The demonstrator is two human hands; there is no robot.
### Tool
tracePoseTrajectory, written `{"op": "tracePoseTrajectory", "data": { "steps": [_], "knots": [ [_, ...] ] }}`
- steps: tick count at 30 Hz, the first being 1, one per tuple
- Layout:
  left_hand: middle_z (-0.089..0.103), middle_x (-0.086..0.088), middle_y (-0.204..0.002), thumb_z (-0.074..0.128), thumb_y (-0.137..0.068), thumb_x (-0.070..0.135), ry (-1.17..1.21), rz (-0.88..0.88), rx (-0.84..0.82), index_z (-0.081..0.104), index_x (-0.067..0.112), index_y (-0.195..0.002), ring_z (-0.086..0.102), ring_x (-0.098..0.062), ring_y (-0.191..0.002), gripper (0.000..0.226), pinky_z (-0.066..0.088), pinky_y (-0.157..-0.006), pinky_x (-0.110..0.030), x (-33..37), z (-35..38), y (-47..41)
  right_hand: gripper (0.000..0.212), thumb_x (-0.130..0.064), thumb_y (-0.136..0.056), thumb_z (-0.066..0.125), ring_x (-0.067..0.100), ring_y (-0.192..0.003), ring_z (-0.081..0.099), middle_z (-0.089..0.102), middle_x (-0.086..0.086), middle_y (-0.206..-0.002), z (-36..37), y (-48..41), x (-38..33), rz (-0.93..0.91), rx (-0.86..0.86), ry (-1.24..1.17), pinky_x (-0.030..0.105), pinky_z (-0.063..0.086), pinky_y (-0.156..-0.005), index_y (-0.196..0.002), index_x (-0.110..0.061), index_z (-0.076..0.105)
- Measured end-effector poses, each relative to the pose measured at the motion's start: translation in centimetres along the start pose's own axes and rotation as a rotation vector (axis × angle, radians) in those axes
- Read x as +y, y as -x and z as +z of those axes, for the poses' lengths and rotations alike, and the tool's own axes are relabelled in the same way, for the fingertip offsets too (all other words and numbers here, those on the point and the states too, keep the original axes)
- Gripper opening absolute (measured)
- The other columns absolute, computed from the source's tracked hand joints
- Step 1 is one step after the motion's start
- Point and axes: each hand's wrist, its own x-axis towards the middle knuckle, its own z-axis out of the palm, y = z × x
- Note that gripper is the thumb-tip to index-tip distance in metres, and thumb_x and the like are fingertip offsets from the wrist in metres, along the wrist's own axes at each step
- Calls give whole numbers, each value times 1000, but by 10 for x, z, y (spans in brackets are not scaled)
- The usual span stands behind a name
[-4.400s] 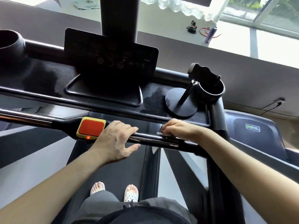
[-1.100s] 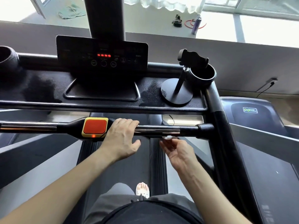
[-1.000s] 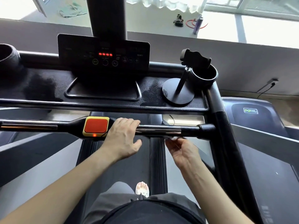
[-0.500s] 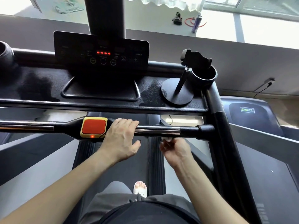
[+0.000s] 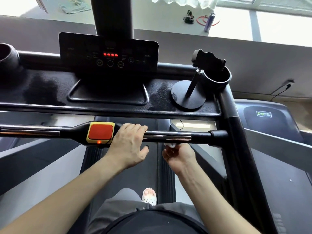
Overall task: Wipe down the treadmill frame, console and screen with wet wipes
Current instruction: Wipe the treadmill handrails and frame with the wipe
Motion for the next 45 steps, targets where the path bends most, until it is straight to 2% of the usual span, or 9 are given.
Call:
{"op": "tracePoseTrajectory", "data": {
  "steps": [6,11,15,23,29,34,38,41,45],
  "knots": [
    [69,-6,-105,47,-73,47,-5,23,-5,66,7,-121,64,-30,-98,65,35,-101,-36,-1,-2,0,23,8,-67,38,17,-59,48,51,0,-52,-24,5,-20,-91,100,-166,28,39,-58,-64,-15,44],
    [69,-5,-103,55,-75,44,-14,92,-102,64,8,-126,65,-28,-96,62,52,-94,-44,-11,-13,-3,35,11,-82,30,14,-50,43,46,-1,-50,-2,8,-1,-77,109,-139,28,36,-55,-63,-16,41],
    [66,-1,-98,38,-79,51,-68,121,-104,66,17,-107,62,-26,-90,52,51,-81,-42,-28,-33,-8,38,8,-91,31,12,-47,54,55,0,-51,23,21,28,19,7,-47,29,38,-60,-65,-14,47],
    [64,8,-113,48,-95,66,-163,121,-136,61,30,-130,57,-18,-110,51,43,-96,-34,-48,-43,-11,30,0,-91,37,12,-57,57,57,-2,-59,1,20,18,-130,74,-288,29,48,-66,-71,-14,55],
    [64,6,-116,50,-96,65,-140,98,-131,61,29,-129,57,-19,-114,50,42,-98,-34,-46,-44,-8,30,4,-93,47,12,-54,65,67,4,-62,31,32,51,-120,22,-91,25,48,-63,-71,-9,63],
    [64,6,-117,49,-96,63,-125,107,-107,61,28,-130,57,-18,-114,50,42,-99,-33,-47,-45,-6,23,4,-93,55,17,-65,65,68,4,-64,10,34,30,-257,185,-150,24,57,-57,-76,-7,65],
    [64,5,-115,51,-96,63,-93,103,-94,62,28,-131,57,-19,-112,50,42,-98,-33,-48,-42,-4,30,11,-91,49,14,-52,65,65,3,-56,20,28,40,-280,163,-154,27,57,-57,-70,-7,61],
    [65,3,-112,54,-95,62,-75,106,-74,64,26,-128,59,-21,-110,50,44,-96,-34,-50,-39,-4,24,12,-91,51,15,-55,66,66,6,-62,25,29,51,-302,93,-48,31,56,-62,-82,-9,59],
    [65,5,-111,54,-95,63,-62,105,-69,64,28,-126,59,-20,-110,48,44,-97,-34,-52,-37,-4,28,12,-91,63,18,-58,67,67,11,-72,18,34,28,-565,238,-46,32,61,-58,-108,-7,51]
  ]
}}
